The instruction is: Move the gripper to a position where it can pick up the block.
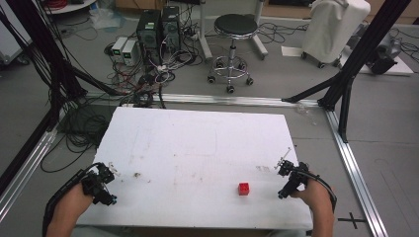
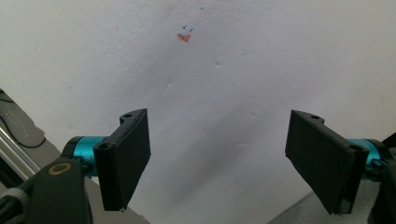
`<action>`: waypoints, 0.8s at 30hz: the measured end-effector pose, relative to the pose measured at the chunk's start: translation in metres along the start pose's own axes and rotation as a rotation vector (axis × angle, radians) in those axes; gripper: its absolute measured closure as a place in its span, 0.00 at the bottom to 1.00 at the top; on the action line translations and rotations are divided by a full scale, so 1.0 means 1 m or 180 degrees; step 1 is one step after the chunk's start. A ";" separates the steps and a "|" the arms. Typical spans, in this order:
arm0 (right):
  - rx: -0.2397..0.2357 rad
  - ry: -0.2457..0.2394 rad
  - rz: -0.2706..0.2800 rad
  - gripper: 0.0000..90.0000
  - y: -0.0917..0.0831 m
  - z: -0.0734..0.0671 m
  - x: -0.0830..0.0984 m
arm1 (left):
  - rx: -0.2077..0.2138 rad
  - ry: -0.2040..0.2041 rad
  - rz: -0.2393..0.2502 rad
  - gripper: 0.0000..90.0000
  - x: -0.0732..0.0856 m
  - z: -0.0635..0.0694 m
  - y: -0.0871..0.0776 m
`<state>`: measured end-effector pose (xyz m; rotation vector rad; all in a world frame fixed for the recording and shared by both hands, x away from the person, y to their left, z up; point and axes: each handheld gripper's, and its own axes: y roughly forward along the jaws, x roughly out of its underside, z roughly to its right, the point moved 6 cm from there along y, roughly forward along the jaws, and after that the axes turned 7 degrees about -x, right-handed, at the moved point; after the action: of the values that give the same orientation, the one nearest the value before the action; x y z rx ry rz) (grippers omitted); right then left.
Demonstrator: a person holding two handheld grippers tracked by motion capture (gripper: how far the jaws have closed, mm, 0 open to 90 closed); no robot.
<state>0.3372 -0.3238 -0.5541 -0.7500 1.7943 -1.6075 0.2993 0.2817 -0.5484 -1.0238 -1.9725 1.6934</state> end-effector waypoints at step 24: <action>0.0080 -0.0009 0.0055 0.05 0.003 -0.001 -0.005 | 0.0004 -0.0010 0.0041 0.25 -0.001 0.000 -0.004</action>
<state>0.3398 -0.3185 -0.5566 -0.7229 1.7708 -1.6141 0.2985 0.2807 -0.5447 -1.0362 -1.9708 1.7037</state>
